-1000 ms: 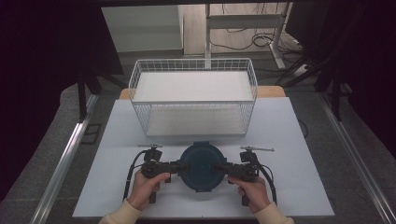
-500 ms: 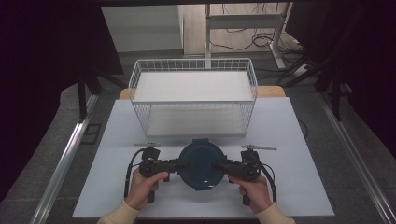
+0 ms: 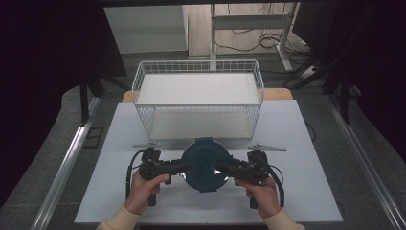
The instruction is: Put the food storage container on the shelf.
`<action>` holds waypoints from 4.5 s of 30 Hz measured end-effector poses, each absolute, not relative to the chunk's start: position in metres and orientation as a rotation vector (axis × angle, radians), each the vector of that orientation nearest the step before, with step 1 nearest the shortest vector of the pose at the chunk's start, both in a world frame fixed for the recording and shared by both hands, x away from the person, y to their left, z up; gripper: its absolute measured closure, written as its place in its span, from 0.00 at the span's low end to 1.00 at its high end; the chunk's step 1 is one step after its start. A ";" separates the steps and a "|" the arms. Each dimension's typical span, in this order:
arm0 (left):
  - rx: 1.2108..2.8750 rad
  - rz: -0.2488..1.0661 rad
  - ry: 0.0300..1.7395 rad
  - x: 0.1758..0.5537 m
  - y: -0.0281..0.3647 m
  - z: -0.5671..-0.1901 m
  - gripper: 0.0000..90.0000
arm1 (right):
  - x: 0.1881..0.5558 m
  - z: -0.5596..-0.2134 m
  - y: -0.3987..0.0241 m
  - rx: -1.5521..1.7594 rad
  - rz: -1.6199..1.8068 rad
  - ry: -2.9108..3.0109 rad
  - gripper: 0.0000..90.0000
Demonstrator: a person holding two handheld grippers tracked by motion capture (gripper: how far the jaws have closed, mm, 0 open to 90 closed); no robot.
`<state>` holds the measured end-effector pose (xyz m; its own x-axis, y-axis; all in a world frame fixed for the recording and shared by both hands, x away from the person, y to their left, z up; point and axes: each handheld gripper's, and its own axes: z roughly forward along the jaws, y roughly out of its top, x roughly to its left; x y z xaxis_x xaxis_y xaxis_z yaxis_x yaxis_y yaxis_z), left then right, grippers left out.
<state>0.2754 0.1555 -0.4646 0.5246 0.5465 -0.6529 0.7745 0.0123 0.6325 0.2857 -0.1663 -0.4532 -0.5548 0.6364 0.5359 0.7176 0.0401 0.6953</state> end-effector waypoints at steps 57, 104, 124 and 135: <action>1.615 -0.109 1.021 0.314 0.176 -0.374 0.49 | 0.326 -0.360 -0.148 -1.289 -1.706 -2.338 0.40; 1.637 -0.096 0.984 0.417 0.185 -0.295 0.49 | 0.424 -0.278 -0.140 -1.271 -1.705 -2.371 0.41; 1.605 -0.188 1.076 0.455 0.181 -0.319 0.49 | 0.461 -0.298 -0.141 -1.373 -1.605 -2.301 0.40; 1.533 -0.242 1.151 0.470 0.180 -0.323 0.48 | 0.475 -0.306 -0.144 -1.461 -1.611 -2.154 0.38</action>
<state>0.4703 0.1802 -0.3232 0.4987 0.5226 -0.6915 0.7566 0.1268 0.6414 0.4747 -0.1439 -0.3064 -0.5420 0.6280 0.5584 0.7132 -0.0076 0.7009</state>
